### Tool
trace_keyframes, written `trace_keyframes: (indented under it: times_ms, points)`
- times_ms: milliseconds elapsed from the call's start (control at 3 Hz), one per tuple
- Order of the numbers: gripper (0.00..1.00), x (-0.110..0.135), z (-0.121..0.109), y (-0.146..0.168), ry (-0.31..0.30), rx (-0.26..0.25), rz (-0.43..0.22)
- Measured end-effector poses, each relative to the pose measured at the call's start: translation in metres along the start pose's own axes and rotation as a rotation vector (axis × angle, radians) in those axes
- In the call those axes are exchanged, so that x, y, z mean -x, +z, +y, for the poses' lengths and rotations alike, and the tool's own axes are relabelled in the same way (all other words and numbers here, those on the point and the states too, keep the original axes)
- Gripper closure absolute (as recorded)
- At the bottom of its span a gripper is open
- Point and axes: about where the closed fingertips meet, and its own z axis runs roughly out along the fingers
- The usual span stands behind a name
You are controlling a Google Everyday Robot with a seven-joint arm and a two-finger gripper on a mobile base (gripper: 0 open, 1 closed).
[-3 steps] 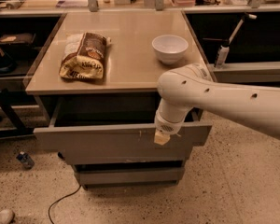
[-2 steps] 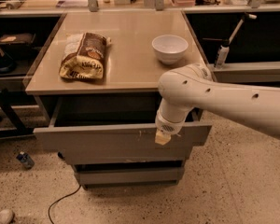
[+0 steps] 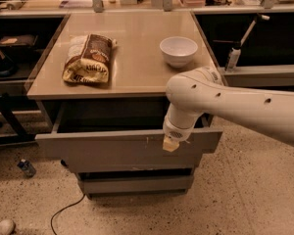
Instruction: Close top drawer
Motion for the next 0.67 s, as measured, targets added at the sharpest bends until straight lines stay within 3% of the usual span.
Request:
trace_keyframes:
  times_ms: [333,667]
  points:
    - [0.11,0.0000,0.0000,0.0000,0.000,0.000,0.000]
    - [0.00,0.0000,0.0001,0.0001,0.000,0.000,0.000]
